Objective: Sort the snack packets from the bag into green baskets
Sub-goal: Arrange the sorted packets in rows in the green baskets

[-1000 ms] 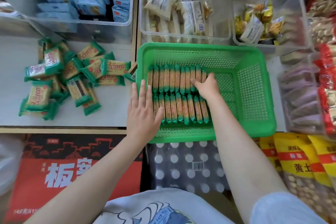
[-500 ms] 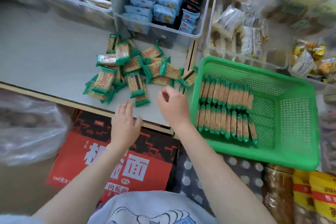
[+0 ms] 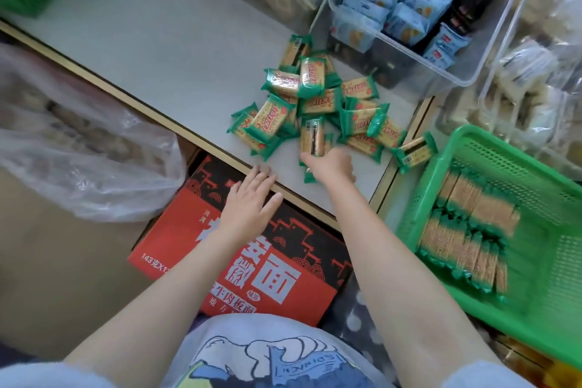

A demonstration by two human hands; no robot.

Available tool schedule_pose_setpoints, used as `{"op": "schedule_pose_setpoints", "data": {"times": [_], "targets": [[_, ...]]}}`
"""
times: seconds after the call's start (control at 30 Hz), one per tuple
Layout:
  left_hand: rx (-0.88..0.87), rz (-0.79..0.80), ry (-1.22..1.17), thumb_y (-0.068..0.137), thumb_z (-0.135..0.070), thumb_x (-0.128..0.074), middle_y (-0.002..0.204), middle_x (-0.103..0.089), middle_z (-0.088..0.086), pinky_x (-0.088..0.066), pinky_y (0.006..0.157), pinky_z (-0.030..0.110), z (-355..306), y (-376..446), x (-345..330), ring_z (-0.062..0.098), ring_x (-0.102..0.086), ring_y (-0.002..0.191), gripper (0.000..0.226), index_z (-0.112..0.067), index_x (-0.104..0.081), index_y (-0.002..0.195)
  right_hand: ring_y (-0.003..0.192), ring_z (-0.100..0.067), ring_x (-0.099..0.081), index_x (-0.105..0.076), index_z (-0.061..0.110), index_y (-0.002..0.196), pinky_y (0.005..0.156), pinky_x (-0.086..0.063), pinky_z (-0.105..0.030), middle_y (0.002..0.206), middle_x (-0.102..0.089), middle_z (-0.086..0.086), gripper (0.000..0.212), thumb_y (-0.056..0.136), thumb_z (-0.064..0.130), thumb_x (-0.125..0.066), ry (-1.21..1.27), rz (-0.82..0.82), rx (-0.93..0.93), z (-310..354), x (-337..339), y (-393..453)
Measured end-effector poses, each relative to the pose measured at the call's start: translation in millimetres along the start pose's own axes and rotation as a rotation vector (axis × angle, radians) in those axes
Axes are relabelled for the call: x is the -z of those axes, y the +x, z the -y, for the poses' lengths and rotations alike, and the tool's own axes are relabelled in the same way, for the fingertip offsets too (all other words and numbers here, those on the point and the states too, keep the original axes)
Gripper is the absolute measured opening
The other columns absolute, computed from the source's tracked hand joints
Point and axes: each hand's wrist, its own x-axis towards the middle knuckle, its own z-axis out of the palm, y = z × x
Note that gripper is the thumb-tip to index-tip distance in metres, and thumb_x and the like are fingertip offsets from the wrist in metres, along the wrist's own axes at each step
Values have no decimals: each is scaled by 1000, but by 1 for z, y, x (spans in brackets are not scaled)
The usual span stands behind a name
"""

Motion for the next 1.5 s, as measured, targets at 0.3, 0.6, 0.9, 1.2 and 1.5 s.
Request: {"op": "schedule_pose_setpoints", "data": {"times": [0.3,0.6,0.9,1.2,1.5], "targets": [[328,137,-1354,98,-47,-53,117,-73,5,-57,91,41,-36,13,52,26,-71,105,38,-21,-59,125,80,-4,-66,-69,19,103,63,-48,-16,92,-71,6,36,94,52,-60,398,310,255,-6,27,-81],[474,-145,-1512,97,-26,-62,113,-73,17,-60,80,40,23,-1,49,29,-74,89,25,-10,-60,117,111,-28,-59,-51,10,122,96,-53,-50,122,-60,-9,64,88,63,-62,380,204,113,65,-7,-31],[571,-243,-1545,79,-39,-76,110,-76,4,-53,95,48,38,-8,51,26,-71,105,50,-16,-62,121,106,-21,-64,-54,13,123,93,-56,-43,121,-65,-2,64,77,45,-84,576,269,-3,74,-45,-29],[550,-172,-1457,92,-54,-64,110,-75,7,-55,94,49,14,-1,47,25,-74,98,49,-19,-59,125,89,-13,-70,-63,14,114,76,-57,-32,101,-74,0,28,93,32,-70,753,421,-14,-10,19,-63],[259,220,-1393,85,-67,-48,115,-74,7,-57,88,43,-98,-11,47,28,-71,105,64,-20,-62,125,100,-3,-66,-55,36,111,88,-54,-25,108,-67,14,30,89,50,-69,608,125,367,-61,62,-136]]}}
